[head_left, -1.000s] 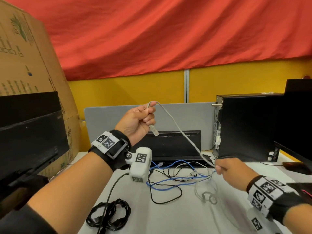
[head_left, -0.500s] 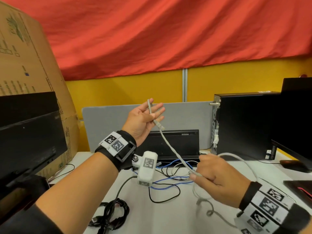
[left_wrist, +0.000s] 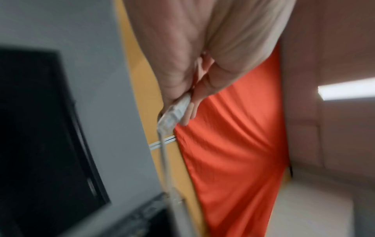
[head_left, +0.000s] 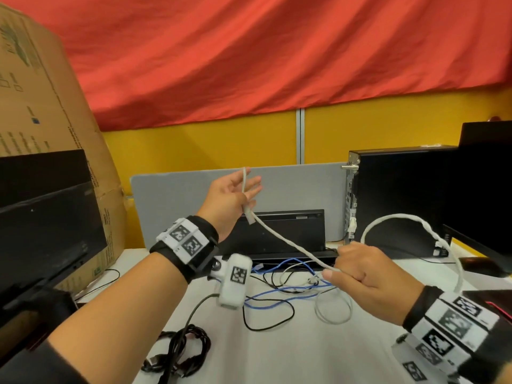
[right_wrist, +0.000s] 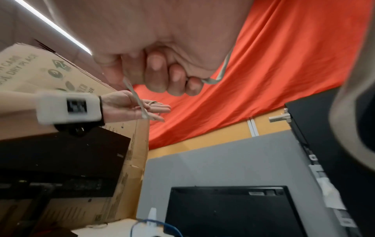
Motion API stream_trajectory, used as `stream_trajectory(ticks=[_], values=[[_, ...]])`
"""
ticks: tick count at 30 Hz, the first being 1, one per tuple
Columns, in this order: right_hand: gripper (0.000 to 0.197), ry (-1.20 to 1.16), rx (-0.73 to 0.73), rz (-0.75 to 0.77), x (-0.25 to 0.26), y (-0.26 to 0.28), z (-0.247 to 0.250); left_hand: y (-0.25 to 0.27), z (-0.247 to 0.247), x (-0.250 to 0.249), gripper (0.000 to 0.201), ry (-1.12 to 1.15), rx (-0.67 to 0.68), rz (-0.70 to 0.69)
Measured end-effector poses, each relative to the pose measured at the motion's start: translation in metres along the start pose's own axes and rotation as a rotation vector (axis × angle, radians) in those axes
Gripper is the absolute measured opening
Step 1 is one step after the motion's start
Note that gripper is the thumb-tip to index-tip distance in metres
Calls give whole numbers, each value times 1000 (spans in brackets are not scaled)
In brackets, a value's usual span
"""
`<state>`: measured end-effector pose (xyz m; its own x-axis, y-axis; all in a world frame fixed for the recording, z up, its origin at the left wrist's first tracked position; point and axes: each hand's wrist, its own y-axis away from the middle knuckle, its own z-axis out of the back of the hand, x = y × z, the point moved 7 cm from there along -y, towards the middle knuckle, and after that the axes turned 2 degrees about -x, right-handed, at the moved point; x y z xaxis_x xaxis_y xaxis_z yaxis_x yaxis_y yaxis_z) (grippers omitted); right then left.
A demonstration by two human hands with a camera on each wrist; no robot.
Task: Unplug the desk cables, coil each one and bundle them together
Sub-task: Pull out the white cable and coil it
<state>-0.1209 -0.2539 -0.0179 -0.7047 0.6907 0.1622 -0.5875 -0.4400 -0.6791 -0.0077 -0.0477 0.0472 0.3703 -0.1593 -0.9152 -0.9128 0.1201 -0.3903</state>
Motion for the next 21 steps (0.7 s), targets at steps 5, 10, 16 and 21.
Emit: stream_trajectory(ticks=[5, 10, 16, 21], values=[[48, -225, -200, -101, 6, -25, 34, 20, -30, 29, 60, -587, 325, 84], [60, -250, -350, -278, -22, -45, 69, 45, -52, 40, 53, -455, 552, 247], [59, -146, -316, -394, -47, -62, 76, 66, -74, 29, 51, -48, 612, 310], [60, -50, -247, -418, -52, -63, 70, 76, -80, 19, 42, 164, 672, 367]])
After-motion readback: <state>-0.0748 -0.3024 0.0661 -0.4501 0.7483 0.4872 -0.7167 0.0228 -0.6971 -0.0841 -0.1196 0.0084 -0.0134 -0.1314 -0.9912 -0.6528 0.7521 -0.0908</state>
